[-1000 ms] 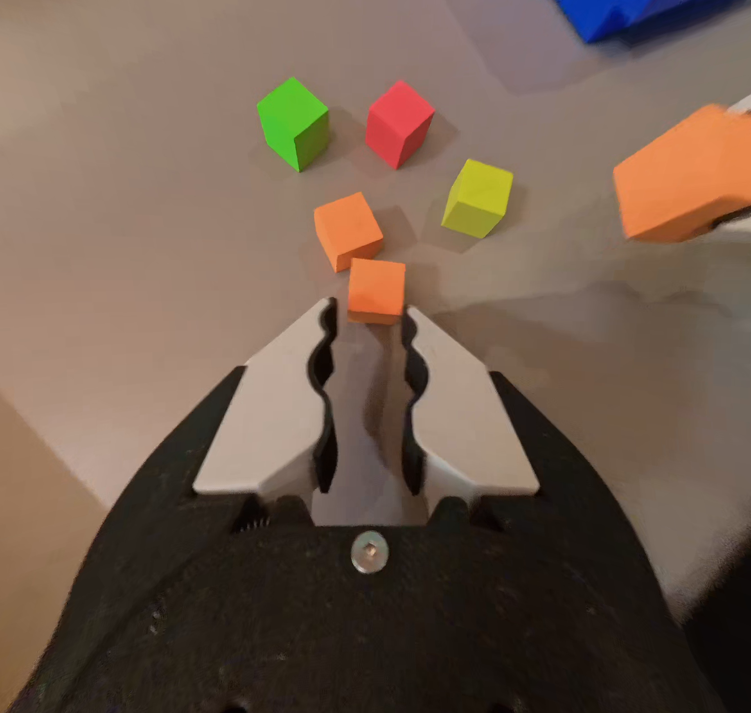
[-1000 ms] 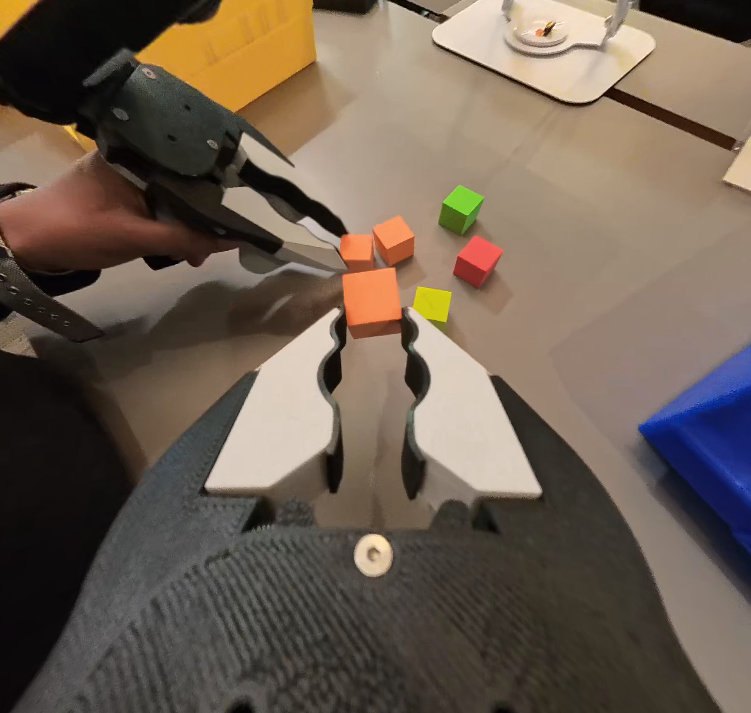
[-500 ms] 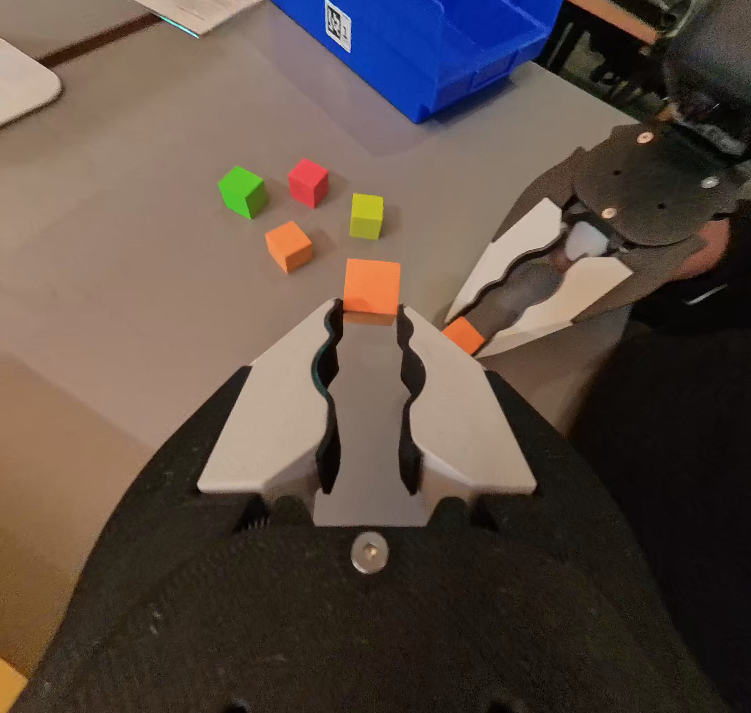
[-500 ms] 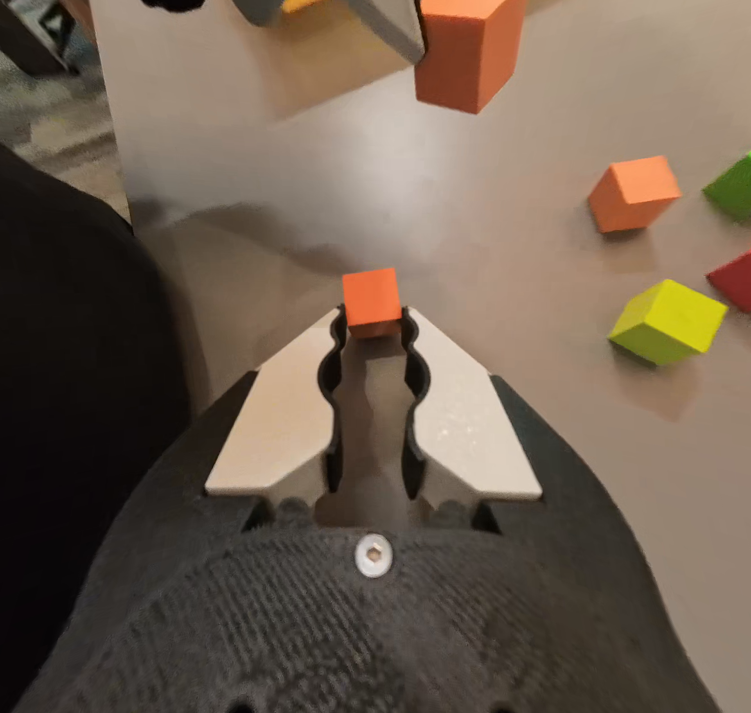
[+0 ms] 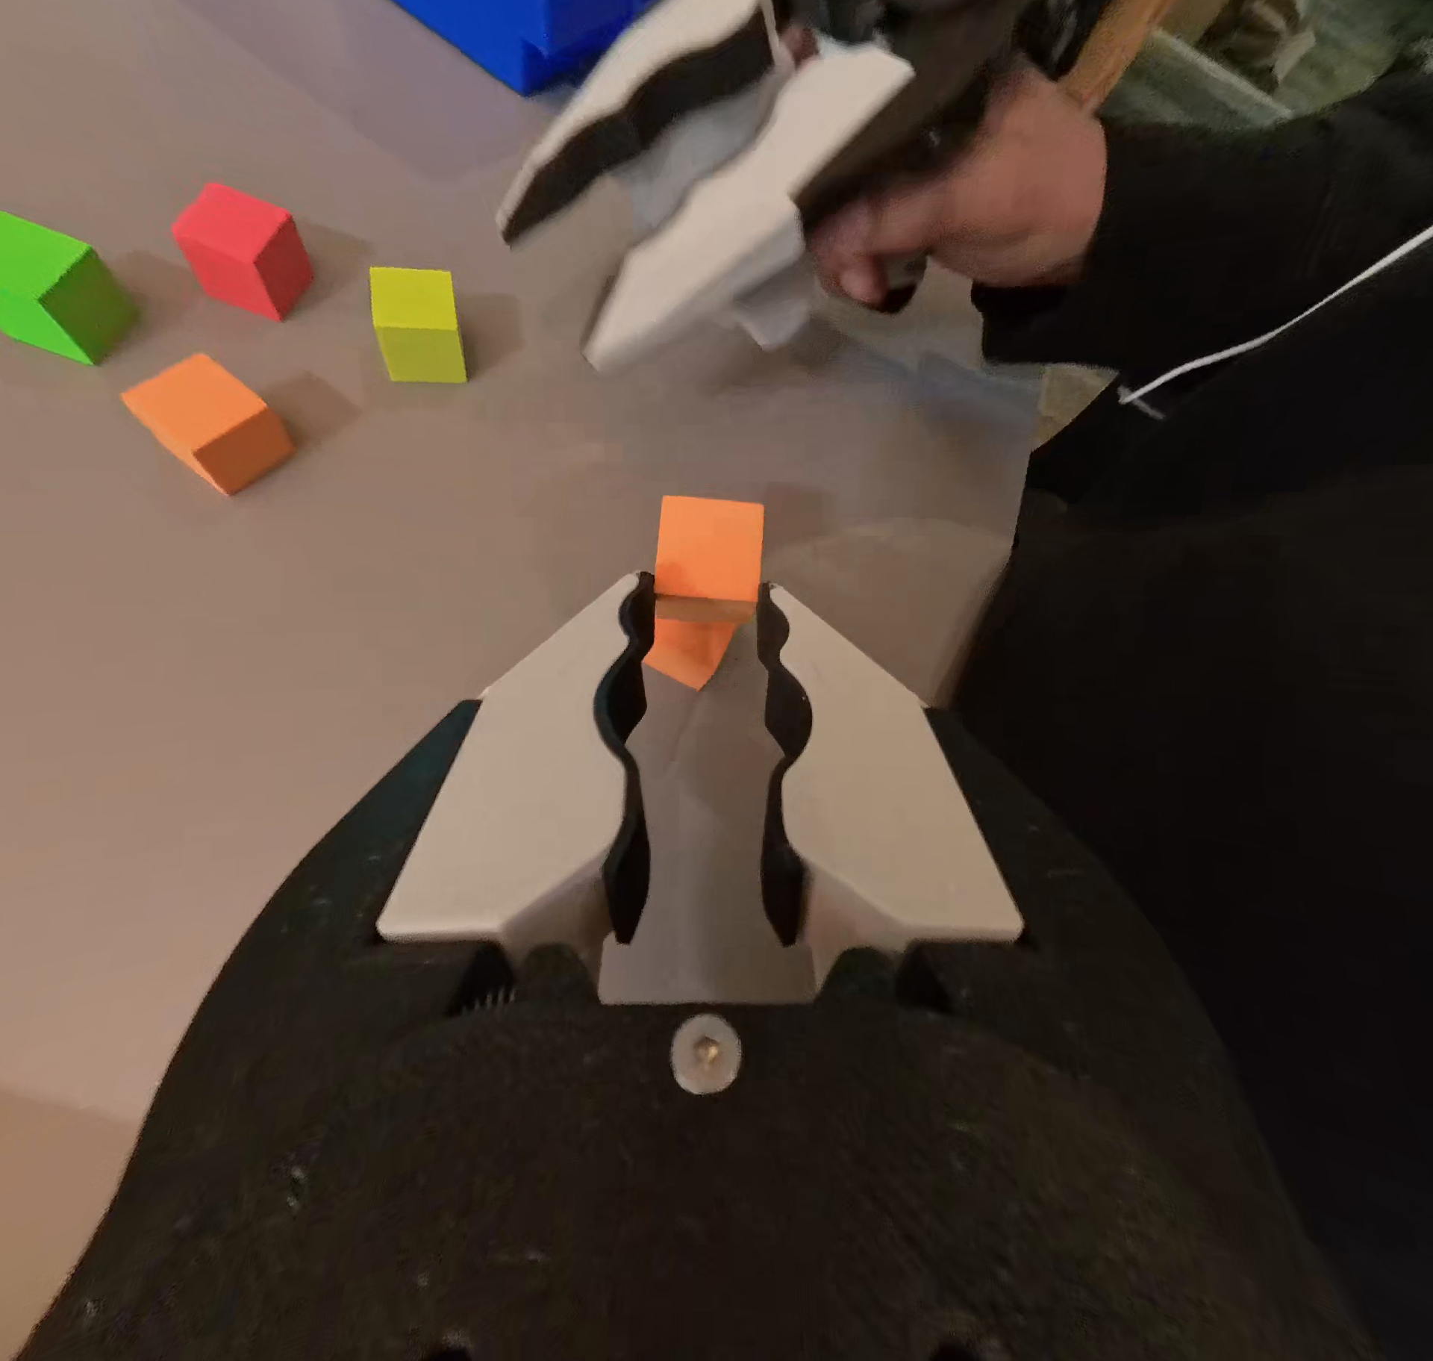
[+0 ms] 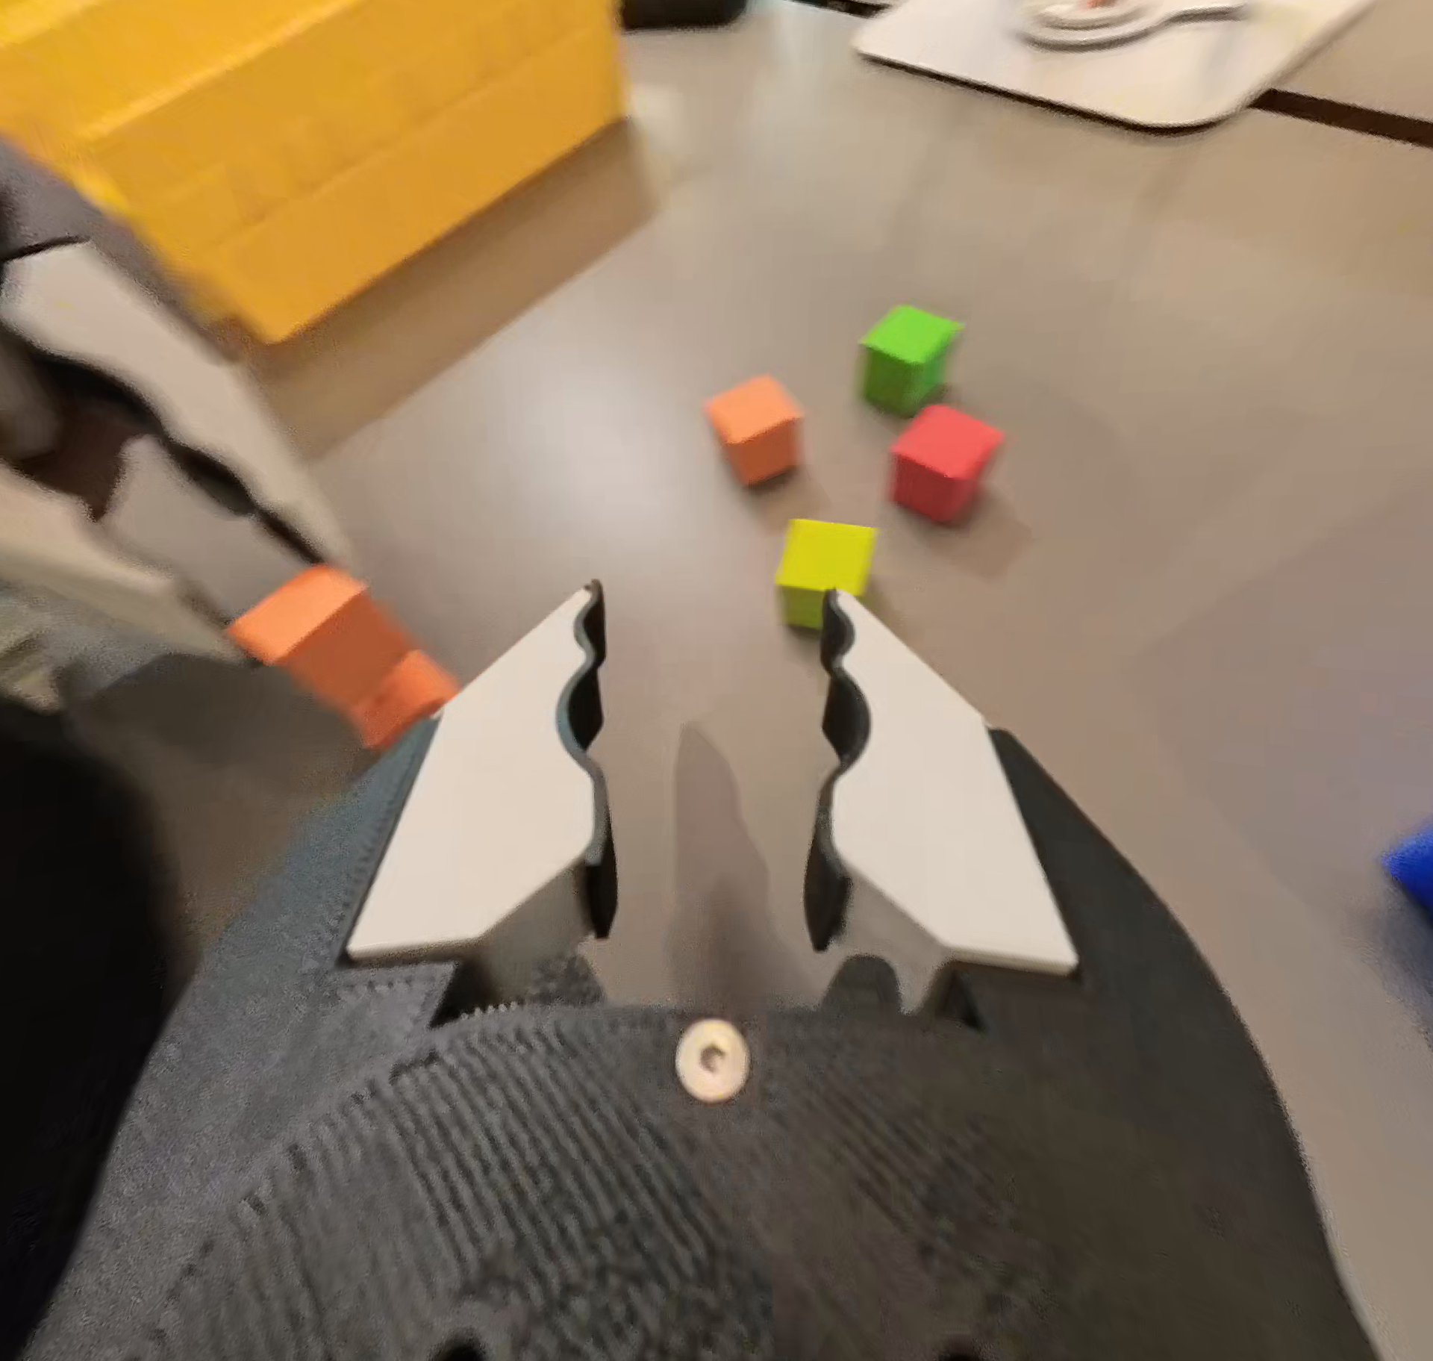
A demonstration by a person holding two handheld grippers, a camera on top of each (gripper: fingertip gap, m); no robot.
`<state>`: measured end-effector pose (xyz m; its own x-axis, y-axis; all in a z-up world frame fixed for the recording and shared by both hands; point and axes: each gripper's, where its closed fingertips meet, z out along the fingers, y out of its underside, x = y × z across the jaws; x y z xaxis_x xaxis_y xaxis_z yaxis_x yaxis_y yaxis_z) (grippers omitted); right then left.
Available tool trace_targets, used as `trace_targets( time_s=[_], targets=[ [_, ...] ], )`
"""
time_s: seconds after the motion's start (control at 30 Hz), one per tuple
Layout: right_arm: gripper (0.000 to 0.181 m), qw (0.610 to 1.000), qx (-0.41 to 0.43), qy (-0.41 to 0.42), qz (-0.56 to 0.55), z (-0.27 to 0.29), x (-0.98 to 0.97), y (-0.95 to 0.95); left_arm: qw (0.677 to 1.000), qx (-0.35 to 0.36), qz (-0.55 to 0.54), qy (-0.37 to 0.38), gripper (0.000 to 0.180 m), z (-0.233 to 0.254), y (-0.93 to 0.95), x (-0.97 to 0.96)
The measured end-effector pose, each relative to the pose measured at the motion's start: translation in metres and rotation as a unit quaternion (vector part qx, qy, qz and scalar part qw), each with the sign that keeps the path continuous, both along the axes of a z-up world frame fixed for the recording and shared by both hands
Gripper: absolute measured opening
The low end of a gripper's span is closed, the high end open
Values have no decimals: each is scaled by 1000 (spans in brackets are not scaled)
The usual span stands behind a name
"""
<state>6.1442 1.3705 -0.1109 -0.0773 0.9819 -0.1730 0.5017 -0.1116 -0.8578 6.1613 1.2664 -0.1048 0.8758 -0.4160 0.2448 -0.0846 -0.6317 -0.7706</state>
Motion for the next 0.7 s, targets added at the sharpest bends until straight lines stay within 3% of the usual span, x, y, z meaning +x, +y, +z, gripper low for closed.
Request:
trace_targets(
  time_s=[0.2,0.33,0.37,0.5,0.7],
  targets=[
    [61,996,-7,-65,-63,-28,-21,34,999,-36,-15,22,24,-21,-2,4],
    [27,993,11,-105,-54,-48,-25,33,1000,-22,2,18,38,-14,2,-1],
    [26,993,15,-106,-50,-48,-25,32,1000,-15,7,9,40,-10,4,-4],
    [26,997,15,-68,-13,-22,-20,11,999,10,41,-31,43,4,11,-23],
    [26,987,-8,17,161,43,5,-77,986,33,136,-88,42,10,28,-73]
  ],
)
